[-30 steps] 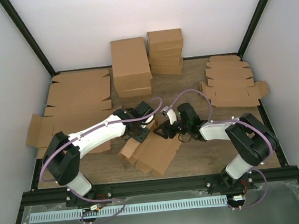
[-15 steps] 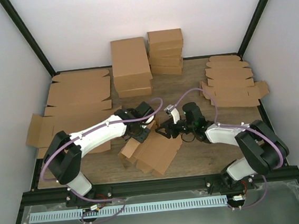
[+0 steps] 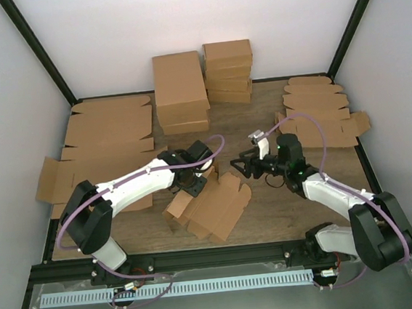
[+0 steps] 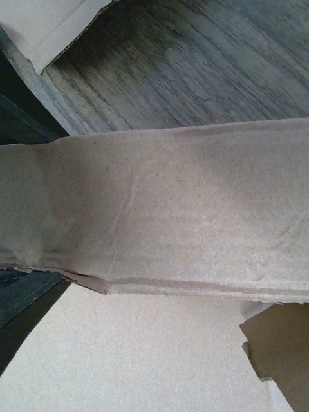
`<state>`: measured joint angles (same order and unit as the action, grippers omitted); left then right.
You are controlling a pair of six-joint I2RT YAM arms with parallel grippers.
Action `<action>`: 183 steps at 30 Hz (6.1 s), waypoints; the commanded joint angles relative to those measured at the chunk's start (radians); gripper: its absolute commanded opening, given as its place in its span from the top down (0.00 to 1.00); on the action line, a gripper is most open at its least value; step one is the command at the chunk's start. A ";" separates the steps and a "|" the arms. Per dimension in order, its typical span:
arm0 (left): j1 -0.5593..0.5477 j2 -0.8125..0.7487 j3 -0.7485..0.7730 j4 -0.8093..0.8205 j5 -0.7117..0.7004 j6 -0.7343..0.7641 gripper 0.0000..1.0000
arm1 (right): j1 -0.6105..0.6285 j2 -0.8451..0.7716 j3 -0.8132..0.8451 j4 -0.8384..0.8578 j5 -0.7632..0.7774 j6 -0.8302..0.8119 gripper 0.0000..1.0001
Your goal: Fold the paper box
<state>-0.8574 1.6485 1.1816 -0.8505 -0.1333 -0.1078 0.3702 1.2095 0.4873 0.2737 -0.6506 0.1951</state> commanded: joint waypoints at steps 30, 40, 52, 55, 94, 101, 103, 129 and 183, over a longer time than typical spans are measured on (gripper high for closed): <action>-0.002 -0.001 0.025 -0.024 0.104 0.011 0.54 | 0.157 0.449 0.212 0.014 0.128 -0.287 0.49; 0.006 -0.021 0.023 -0.001 0.211 0.013 0.54 | 0.172 0.459 0.182 0.112 0.054 -0.334 0.48; 0.041 -0.038 0.025 0.032 0.305 -0.008 0.54 | 0.223 0.468 0.167 0.158 0.109 -0.354 0.53; 0.058 -0.044 0.024 0.040 0.332 -0.016 0.54 | 0.226 0.458 0.157 0.169 0.115 -0.355 0.54; 0.124 -0.041 0.001 0.065 0.374 -0.068 0.54 | 0.326 0.377 0.042 0.303 0.485 -0.182 0.70; 0.123 -0.046 0.000 0.067 0.404 -0.061 0.54 | 0.326 0.376 0.050 0.314 0.497 -0.193 0.75; 0.123 -0.050 -0.002 0.072 0.423 -0.060 0.54 | 0.326 0.394 0.068 0.316 0.498 -0.194 0.76; 0.124 -0.542 0.214 -0.025 0.187 -0.334 0.00 | 0.312 0.239 0.117 0.165 0.753 0.373 0.99; 0.109 -0.662 -0.216 0.291 0.340 -0.615 0.86 | 0.325 -0.060 -0.095 0.300 0.979 0.678 0.99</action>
<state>-0.7460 0.9756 0.9470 -0.5472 0.2512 -0.7422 0.6853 1.1675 0.4061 0.5480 0.3149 0.8658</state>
